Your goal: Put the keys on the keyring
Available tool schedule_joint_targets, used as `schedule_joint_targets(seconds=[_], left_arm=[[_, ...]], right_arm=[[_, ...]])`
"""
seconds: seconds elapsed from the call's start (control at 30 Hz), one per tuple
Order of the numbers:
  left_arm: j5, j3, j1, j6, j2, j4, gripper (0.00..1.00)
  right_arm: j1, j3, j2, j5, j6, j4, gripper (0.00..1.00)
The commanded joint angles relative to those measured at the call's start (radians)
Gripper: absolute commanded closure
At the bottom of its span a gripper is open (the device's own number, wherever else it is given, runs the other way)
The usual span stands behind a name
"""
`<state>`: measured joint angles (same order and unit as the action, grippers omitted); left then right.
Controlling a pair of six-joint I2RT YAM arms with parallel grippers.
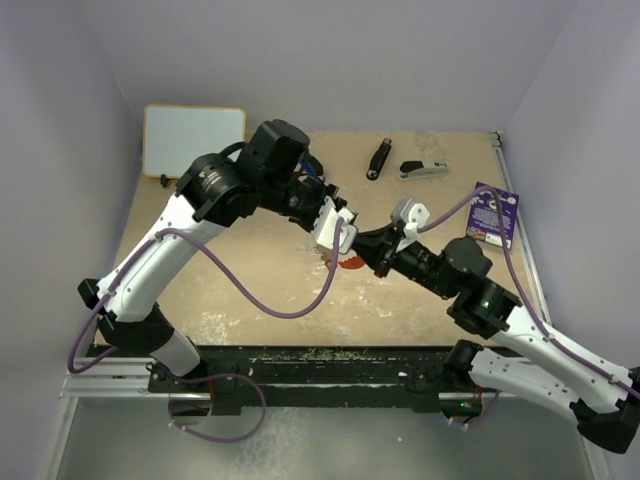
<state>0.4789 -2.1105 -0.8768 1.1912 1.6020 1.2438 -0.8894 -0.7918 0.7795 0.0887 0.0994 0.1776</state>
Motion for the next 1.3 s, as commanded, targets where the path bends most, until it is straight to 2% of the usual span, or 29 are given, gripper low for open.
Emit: schedule_joint_targets(seconds=[0.0, 0.13, 0.23, 0.4, 0.57, 0.63, 0.73, 0.97, 1.1, 1.2, 1.27], left_arm=[[0.005, -0.008, 0.003, -0.096, -0.057, -0.147, 0.83], [-0.035, 0.007, 0.005, -0.146, -0.065, -0.198, 0.83], [0.007, 0.124, 0.029, -0.170, -0.112, -0.285, 0.83], [0.247, 0.334, 0.157, -0.236, -0.166, -0.425, 0.83], [0.602, 0.571, 0.335, -0.461, -0.202, -0.703, 0.81], [0.751, 0.680, 0.353, -0.564, -0.224, -0.858, 0.80], [0.868, 0.800, 0.355, -0.732, -0.256, -1.019, 0.77], [1.017, 0.983, 0.355, -1.034, -0.316, -1.328, 0.69], [1.076, 1.018, 0.356, -1.094, -0.337, -1.340, 0.63], [1.092, 1.051, 0.349, -1.164, -0.346, -1.397, 0.53], [1.091, 1.072, 0.345, -1.183, -0.352, -1.410, 0.49]], right_arm=[[-0.003, 0.018, -0.065, -0.016, -0.079, 0.092, 1.00], [-0.003, 0.043, -0.107, -0.003, -0.116, 0.113, 1.00], [-0.003, 0.061, -0.138, 0.082, -0.135, 0.131, 1.00], [-0.003, 0.113, -0.169, 0.164, -0.144, 0.211, 1.00], [-0.002, 0.151, -0.131, 0.297, -0.100, 0.295, 1.00], [-0.002, 0.153, -0.107, 0.337, -0.083, 0.311, 1.00], [0.000, 0.151, -0.086, 0.372, -0.061, 0.318, 1.00], [0.001, 0.160, -0.089, 0.363, -0.045, 0.362, 1.00], [0.001, 0.153, -0.055, 0.367, -0.043, 0.374, 1.00], [0.001, 0.141, -0.013, 0.378, -0.040, 0.386, 1.00], [0.001, 0.137, 0.010, 0.386, -0.036, 0.399, 1.00]])
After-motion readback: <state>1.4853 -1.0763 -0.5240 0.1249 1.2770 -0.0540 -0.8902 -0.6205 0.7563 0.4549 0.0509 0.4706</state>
